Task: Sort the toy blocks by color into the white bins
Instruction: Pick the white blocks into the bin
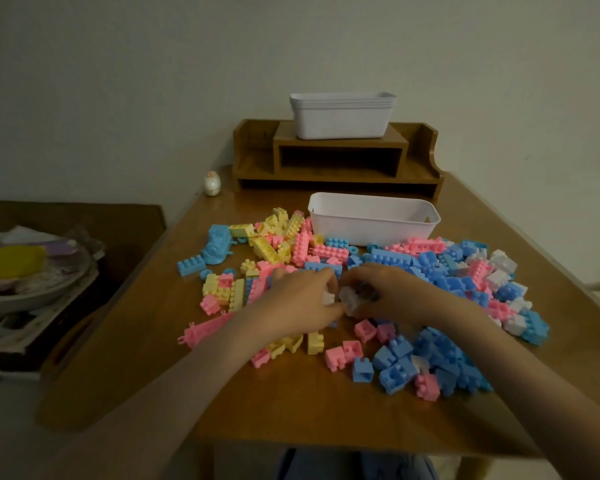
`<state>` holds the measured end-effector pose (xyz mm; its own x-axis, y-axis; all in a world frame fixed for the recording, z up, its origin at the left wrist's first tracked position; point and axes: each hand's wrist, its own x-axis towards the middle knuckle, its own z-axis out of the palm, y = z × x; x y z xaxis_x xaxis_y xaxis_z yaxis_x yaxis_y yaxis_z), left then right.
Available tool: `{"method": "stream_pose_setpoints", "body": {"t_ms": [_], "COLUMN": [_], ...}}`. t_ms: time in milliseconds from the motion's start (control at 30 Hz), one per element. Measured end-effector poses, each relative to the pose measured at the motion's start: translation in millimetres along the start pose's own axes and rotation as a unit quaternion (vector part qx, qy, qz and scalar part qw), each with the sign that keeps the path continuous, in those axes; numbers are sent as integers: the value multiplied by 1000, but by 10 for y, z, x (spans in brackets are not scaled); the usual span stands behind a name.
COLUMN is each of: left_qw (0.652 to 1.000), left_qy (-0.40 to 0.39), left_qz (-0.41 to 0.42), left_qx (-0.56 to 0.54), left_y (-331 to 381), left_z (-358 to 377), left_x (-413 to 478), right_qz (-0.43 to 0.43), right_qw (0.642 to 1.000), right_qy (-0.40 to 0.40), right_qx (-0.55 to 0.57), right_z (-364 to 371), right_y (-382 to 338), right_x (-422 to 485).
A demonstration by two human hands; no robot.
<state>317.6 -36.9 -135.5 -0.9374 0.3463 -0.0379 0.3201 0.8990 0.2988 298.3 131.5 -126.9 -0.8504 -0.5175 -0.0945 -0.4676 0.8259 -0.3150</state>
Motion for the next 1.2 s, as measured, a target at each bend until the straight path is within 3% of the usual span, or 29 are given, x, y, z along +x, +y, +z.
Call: {"method": "stream_pose_setpoints", "body": {"t_ms": [133,233,333,433,500,633,767,1000,1067,1200], "left_qw": [999,980,955,944,948,965,993,996,991,986], "left_qy": [33,55,125,183,200,204,82,52,79,148], "left_qz": [2,14,32,31,16,-28,-82,10,24,70], "left_qx": [-30,-192,-266,-273,-246,-160,-2,71,103,9], "left_y": [23,6,-23,-4,24,90,100,33,-8,191], "left_z": [25,-83,-252,-383,-414,-380,-334,-270,-263,-252], "left_x": [73,180,419,743,955,1320,1432,1189,1103,774], "right_qz": [-8,15,76,92,91,92,39,63,93,161], "right_qw": [1000,993,959,918,905,947,952,971,969,961], "right_qy": [30,93,193,321,363,287,268,220,220,211], "right_qx": [3,77,194,216,203,113,139,66,63,75], "right_z": [-9,-187,-368,-472,-515,-498,-503,-474,-489,-481], "right_y": [69,162,324,505,568,707,688,793,824,934], "right_x": [48,56,142,331,454,634,517,217,95,-127]}}
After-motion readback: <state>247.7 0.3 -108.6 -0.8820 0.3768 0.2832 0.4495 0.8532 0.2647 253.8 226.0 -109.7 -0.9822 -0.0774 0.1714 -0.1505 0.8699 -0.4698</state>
